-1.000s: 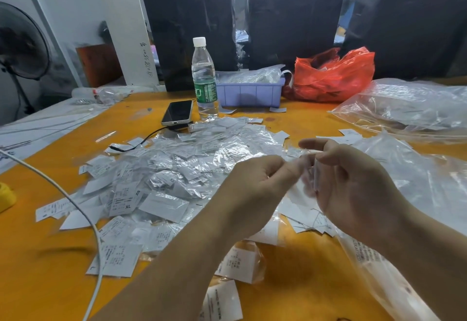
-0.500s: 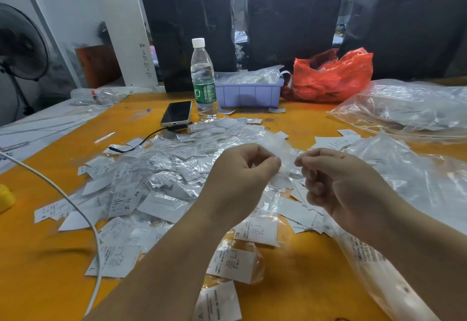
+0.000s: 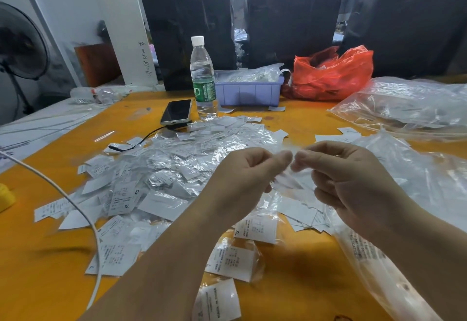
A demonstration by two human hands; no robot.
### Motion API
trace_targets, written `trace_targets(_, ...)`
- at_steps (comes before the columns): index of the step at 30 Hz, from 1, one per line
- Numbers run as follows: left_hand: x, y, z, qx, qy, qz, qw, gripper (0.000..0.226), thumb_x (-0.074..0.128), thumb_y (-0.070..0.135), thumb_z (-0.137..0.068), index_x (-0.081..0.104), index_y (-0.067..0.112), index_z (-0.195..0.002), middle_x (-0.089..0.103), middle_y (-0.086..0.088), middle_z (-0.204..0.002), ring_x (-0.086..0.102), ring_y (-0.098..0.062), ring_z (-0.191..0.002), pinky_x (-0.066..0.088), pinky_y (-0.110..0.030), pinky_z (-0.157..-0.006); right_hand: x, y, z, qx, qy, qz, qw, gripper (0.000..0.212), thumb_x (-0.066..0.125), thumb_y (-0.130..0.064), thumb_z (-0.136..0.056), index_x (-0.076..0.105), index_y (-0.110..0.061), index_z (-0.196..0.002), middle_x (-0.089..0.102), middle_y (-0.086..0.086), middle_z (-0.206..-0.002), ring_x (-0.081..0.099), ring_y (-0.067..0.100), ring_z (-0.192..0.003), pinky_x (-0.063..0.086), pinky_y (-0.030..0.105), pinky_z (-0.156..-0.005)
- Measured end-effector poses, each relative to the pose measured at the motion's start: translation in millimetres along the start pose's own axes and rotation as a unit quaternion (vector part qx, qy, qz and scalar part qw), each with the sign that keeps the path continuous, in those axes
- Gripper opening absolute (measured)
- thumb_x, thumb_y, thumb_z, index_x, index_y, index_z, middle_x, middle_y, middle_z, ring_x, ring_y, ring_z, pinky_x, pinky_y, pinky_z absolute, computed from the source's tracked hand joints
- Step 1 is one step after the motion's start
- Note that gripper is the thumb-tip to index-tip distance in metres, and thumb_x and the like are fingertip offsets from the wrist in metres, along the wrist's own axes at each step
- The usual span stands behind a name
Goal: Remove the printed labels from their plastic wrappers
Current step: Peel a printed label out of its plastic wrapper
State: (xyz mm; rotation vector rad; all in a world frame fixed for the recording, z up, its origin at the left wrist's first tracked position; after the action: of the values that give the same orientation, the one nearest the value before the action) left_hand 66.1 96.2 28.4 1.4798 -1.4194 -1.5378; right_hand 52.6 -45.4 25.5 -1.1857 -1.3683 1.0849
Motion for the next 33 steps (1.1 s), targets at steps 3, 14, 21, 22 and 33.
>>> trace_targets(3, -5, 3, -1, 0.010, 0.017, 0.042, 0.999, 0.024, 0.061, 0.034, -0.092, 0.073, 0.018, -0.079, 0.067, 0.000, -0.070, 0.056, -0.006, -0.061, 0.044, -0.023, -0.060, 5, -2, 3, -0.009, -0.020, 0.028, 0.999, 0.026, 0.068, -0.018, -0.074, 0.063, 0.004, -0.086, 0.052, -0.005, -0.042, 0.020, 0.006, -0.034, 0.022, 0.018, -0.035)
trace_targets(14, -11, 9, 0, 0.044, 0.037, 0.091, 0.994, 0.005, 0.067, 0.011, -0.088, 0.070, 0.014, -0.085, 0.066, 0.006, -0.069, 0.057, -0.003, -0.057, 0.046, -0.016, -0.053, 13, -2, 5, -0.012, -0.055, 0.030, 0.998, 0.018, 0.073, -0.018, -0.068, 0.073, -0.005, -0.081, 0.059, 0.006, -0.058, 0.025, 0.008, -0.035, 0.025, 0.018, -0.034)
trace_targets(21, -17, -1, -2, -0.005, 0.054, 0.184, 0.982, 0.031, 0.062, -0.006, -0.083, 0.066, 0.017, -0.103, 0.068, 0.001, -0.079, 0.063, -0.012, -0.065, 0.053, -0.024, -0.059, 2, -6, 3, -0.019, 0.007, -0.004, 1.000, 0.024, 0.073, -0.027, -0.073, 0.061, -0.020, -0.052, 0.047, -0.006, -0.043, 0.023, 0.007, -0.035, 0.025, 0.018, -0.036)
trace_targets(22, -16, -1, -2, -0.007, 0.050, 0.193, 0.980, 0.035, 0.061, -0.007, -0.084, 0.064, 0.018, -0.107, 0.067, 0.000, -0.079, 0.062, -0.014, -0.066, 0.053, -0.025, -0.059, 2, -6, 3, -0.017, 0.008, -0.013, 1.000, 0.029, 0.072, -0.027, -0.075, 0.058, -0.021, -0.051, 0.043, -0.008, -0.042, 0.022, 0.007, -0.035, 0.025, 0.017, -0.035)
trace_targets(33, -14, -5, -6, -0.021, 0.046, 0.151, 0.987, 0.041, 0.056, -0.011, -0.086, 0.069, 0.023, -0.067, 0.069, 0.006, -0.075, 0.061, -0.018, -0.085, 0.052, -0.034, -0.081, -1, 6, -1, 0.029, 0.022, -0.033, 0.999, 0.039, 0.073, -0.021, -0.063, 0.067, -0.011, -0.101, 0.059, 0.005, -0.059, 0.021, 0.007, -0.037, 0.025, 0.019, -0.035)
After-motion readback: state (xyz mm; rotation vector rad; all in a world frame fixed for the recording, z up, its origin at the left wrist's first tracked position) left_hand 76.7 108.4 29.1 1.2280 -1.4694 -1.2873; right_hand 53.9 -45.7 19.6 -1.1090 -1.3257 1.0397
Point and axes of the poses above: each hand's wrist, its own z-axis away from the middle knuckle, its own x-axis out of the palm, y = z × x, the point moved 9 cm from there along -z, towards the middle knuckle
